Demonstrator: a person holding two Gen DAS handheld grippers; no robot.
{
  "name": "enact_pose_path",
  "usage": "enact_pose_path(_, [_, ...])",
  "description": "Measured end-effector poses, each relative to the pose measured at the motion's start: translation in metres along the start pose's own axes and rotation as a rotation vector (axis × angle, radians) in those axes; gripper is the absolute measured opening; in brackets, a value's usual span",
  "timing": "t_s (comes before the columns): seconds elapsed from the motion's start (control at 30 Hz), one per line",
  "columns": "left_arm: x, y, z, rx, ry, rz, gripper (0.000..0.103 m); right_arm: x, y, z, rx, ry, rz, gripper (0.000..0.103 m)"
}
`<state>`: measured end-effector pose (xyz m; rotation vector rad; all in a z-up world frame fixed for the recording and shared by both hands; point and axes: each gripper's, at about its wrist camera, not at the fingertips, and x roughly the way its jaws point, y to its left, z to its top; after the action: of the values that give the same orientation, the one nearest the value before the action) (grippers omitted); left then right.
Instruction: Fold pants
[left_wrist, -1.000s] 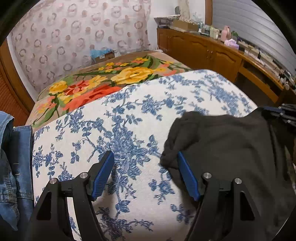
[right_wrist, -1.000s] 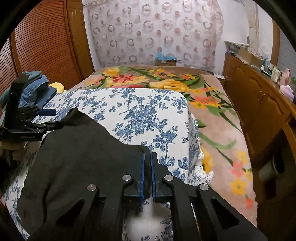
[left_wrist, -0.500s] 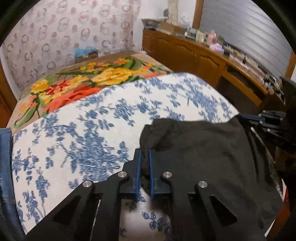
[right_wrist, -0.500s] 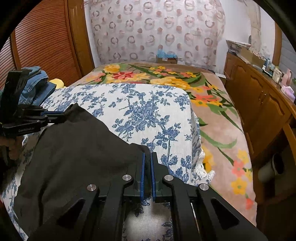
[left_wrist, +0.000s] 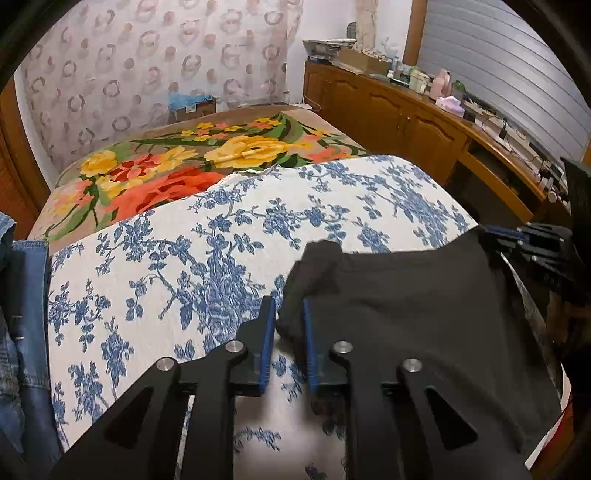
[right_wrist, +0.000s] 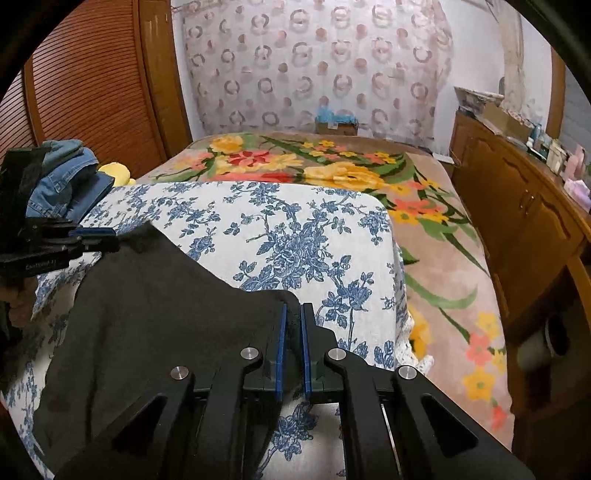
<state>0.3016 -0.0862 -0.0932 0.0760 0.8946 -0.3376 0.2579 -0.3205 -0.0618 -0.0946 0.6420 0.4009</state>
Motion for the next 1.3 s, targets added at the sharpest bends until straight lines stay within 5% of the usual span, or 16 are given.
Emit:
enact_pose_path(0.2, [-0.019, -0.01, -0.014, 0.021, -0.041, 0.009, 0.082, -0.02, 0.008, -0.003, 0.004, -0.023, -0.019, 0.01])
enact_pose_path(0.33, [-0.029, -0.018, -0.028, 0.027, -0.039, -0.001, 0.082, -0.032, 0.022, -0.01, -0.013, -0.036, -0.037, 0.014])
enact_pose_path(0.57, [-0.051, -0.031, -0.053, 0.023, -0.056, -0.02, 0.082, -0.051, 0.038, -0.028, -0.017, -0.052, -0.052, 0.041])
enact_pose_path(1.3, [-0.098, -0.071, -0.127, 0.075, -0.039, 0.001, 0.082, -0.098, 0.065, -0.099, 0.03, 0.015, 0.0, 0.041])
